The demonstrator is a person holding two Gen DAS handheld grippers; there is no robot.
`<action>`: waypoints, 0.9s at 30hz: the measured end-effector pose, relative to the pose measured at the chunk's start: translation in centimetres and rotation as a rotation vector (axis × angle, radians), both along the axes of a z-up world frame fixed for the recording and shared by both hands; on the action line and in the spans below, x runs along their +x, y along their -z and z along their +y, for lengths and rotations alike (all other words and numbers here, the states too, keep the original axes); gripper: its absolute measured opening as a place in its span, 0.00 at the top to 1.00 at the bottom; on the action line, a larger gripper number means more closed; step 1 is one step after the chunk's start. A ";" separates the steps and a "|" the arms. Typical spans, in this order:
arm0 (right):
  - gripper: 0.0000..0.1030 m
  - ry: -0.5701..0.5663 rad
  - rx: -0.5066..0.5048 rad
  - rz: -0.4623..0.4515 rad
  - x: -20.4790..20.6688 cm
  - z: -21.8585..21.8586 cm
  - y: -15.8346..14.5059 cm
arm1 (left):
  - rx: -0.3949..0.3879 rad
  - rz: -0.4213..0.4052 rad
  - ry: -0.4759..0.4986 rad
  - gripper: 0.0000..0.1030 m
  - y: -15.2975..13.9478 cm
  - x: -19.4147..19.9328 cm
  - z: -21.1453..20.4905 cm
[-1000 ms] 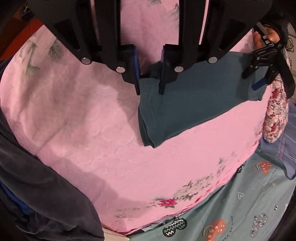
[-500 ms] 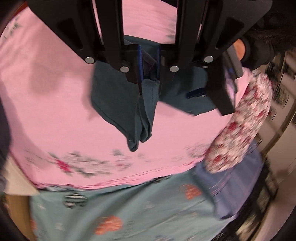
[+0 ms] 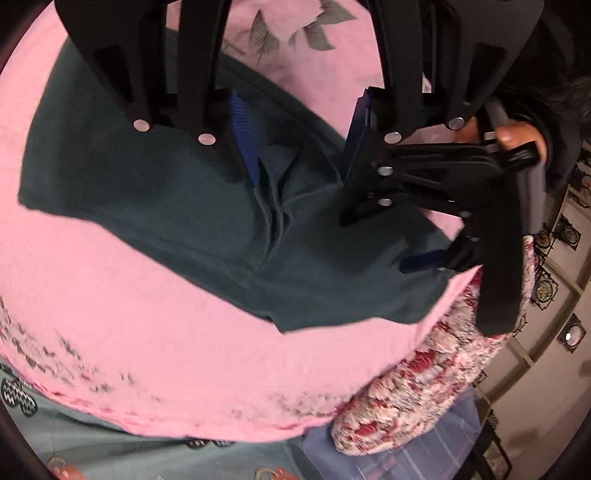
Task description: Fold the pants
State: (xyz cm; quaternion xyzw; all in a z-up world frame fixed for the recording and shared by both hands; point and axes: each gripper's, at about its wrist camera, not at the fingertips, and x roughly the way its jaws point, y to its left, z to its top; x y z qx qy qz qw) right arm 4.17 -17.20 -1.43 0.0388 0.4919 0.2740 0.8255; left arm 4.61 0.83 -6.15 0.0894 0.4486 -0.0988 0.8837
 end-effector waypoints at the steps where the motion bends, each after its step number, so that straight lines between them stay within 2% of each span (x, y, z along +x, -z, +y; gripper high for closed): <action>1: 0.55 -0.010 0.032 -0.010 -0.3 -0.4 -0.8 | -0.001 -0.012 0.011 0.03 -0.3 -0.1 -0.1; 4: 0.55 0.031 0.023 -0.055 -0.1 -1.6 -2.9 | -0.017 -0.028 0.054 0.03 -1.0 -0.8 -0.7; 6: 0.55 0.071 -0.009 -0.043 1.2 -2.2 -3.3 | -0.030 -0.029 0.096 0.03 -1.3 -1.5 -1.5; 9: 0.54 0.063 -0.065 0.002 3.6 -1.3 -2.5 | -0.031 -0.044 0.153 0.03 -1.6 -2.5 -3.2; 15: 0.53 0.028 -0.161 0.107 7.1 2.1 0.2 | -0.054 -0.006 0.147 0.03 0.0 -1.9 -5.4; 16: 0.57 0.036 -0.189 0.119 7.3 2.1 0.9 | -0.057 0.014 0.138 0.02 0.5 -1.6 -5.3; 17: 0.77 0.026 -0.197 0.144 7.5 2.2 1.6 | -0.080 0.024 0.133 0.02 0.7 -1.4 -5.0; 18: 0.85 0.016 -0.182 0.163 7.5 2.1 2.0 | -0.096 0.035 0.120 0.02 0.8 -1.2 -4.5; 21: 0.97 0.032 -0.056 0.197 7.2 0.5 2.0 | -0.110 0.025 0.082 0.03 0.6 -1.3 -3.5; 25: 0.97 0.032 0.128 0.244 6.6 -0.9 1.0 | -0.115 0.008 0.054 0.03 0.1 -1.9 -2.5; 27: 0.97 0.010 0.145 0.244 6.2 -0.1 0.7 | -0.109 -0.004 0.053 0.03 -0.2 -2.3 -2.2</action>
